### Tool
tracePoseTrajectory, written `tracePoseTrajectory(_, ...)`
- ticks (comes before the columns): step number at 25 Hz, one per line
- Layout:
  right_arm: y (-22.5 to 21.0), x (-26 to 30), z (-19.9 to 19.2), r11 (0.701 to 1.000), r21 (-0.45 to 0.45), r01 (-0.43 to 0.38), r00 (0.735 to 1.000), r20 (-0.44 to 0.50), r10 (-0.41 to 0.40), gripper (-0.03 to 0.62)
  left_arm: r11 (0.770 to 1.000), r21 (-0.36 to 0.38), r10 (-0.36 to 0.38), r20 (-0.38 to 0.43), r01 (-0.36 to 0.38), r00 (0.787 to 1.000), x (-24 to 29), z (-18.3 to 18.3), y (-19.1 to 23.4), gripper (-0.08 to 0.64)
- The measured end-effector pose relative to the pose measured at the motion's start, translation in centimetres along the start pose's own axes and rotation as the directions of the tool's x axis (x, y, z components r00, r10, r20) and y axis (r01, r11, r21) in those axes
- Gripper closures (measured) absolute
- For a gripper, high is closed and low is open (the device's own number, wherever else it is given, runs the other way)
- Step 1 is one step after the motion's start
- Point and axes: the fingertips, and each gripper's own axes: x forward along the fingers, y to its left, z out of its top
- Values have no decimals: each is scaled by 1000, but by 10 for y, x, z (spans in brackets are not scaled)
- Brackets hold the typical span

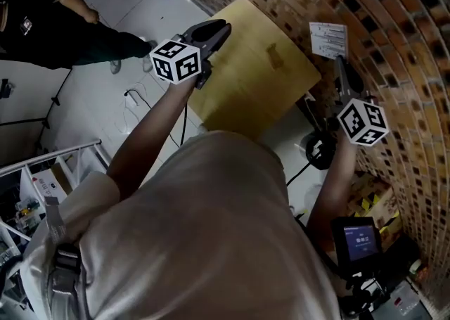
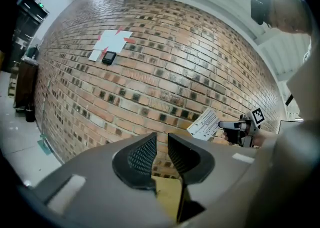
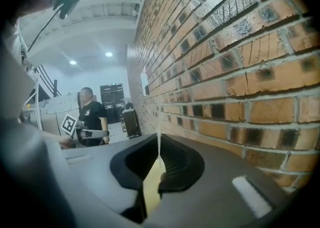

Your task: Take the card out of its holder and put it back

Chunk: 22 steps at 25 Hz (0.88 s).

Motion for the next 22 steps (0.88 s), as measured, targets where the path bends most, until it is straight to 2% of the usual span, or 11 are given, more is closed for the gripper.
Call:
tracePoseTrajectory(5, -10, -12, -16, 999, 15, 33, 999, -29, -33, 578, 1000, -11, 20, -23, -20, 1000, -3, -14, 14, 473)
tracePoseTrajectory(13, -14, -17, -34, 997, 62, 49, 998, -36, -47, 578, 999, -6, 37, -15, -37, 999, -12, -17, 20, 474)
tracePoseTrajectory(22, -19, -3, -49, 997, 67, 26, 998, -57, -22, 578, 997, -12, 75, -22, -75, 997, -17, -26, 27, 474)
